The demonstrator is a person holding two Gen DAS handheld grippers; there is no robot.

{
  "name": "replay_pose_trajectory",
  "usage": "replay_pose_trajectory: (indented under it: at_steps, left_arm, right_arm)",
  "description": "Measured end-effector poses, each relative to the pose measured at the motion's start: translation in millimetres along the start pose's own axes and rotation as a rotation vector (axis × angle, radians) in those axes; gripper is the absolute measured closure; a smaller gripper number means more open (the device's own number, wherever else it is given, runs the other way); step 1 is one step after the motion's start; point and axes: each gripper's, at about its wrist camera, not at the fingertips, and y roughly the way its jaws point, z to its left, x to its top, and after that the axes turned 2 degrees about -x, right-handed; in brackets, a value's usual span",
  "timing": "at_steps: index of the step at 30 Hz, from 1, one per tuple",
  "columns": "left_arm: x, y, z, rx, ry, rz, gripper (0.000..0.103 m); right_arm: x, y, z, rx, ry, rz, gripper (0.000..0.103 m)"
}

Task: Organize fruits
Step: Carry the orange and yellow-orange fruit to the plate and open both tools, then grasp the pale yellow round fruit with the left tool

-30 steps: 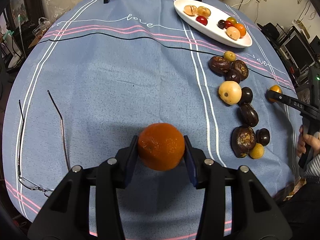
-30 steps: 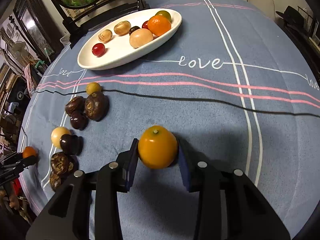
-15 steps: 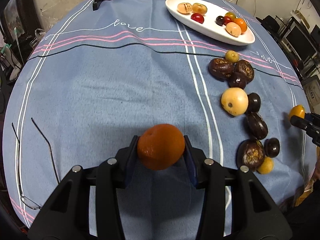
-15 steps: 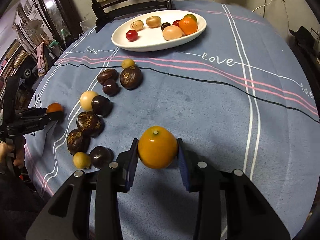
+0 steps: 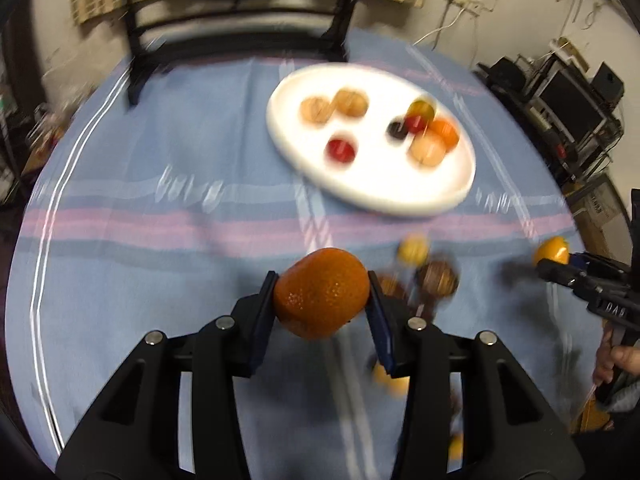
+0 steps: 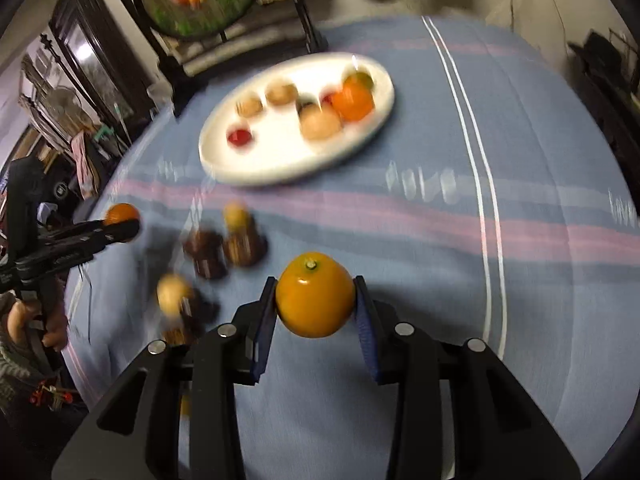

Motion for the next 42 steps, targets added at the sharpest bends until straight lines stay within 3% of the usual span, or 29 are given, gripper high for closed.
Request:
replay_pose_trajectory:
  at_steps: [4, 7, 14, 17, 18, 19, 23, 29, 32, 35, 39, 42]
  left_arm:
    - [56, 31, -28, -0.044, 0.067, -0.021, 0.06]
    - [76, 56, -42, -0.05, 0.118, -0.008, 0.059]
    - [76, 102, -39, -0.059, 0.11, 0.077, 0.059]
    - [75, 109, -33, -0.048, 0.083, 0.082, 0.055]
    - [74, 108, -31, -0.047, 0.077, 0.076, 0.051]
    - [75, 102, -29, -0.037, 0.071, 0.055, 0.044]
    - [77, 67, -23, -0.03, 0.056, -0.021, 0.036]
    - [36, 17, -9, 0.005, 0.013, -0.028, 0.027]
    - [-5, 6, -2, -0.004, -0.027, 0.021, 0.027]
    - [-52, 2, 1, -0.017, -0.05, 0.102, 0.027]
    - [-79, 0, -8, -0.059, -0.035, 0.139, 0.027]
    - [-77, -5, -21, -0.076, 0.012, 0.106, 0.025]
  right_arm:
    - [42, 27, 19, 0.001, -0.074, -0.025, 0.065]
    - [61, 58, 26, -0.002, -0.112, -0.002, 0.065]
    - [73, 106, 23, -0.002, -0.136, 0.048, 0.065]
    - [75, 109, 20, 0.021, -0.11, 0.067, 0.061]
    - [75, 105, 17, 0.026, -0.088, 0.056, 0.056]
    - [75, 98, 16, 0.032, -0.078, 0.034, 0.042]
    - [68, 57, 14, 0.05, -0.051, -0.055, 0.04]
    - [13, 15, 10, 0.035, 0.037, -0.018, 0.039]
    - [-36, 5, 4, 0.062, 0.133, 0.047, 0.038]
    - [-60, 0, 2, 0.045, 0.151, 0.125, 0.038]
    - [-59, -28, 4, 0.035, 0.162, 0.04, 0.036]
    - [-64, -37, 16, 0.014, 0.113, 0.035, 0.02]
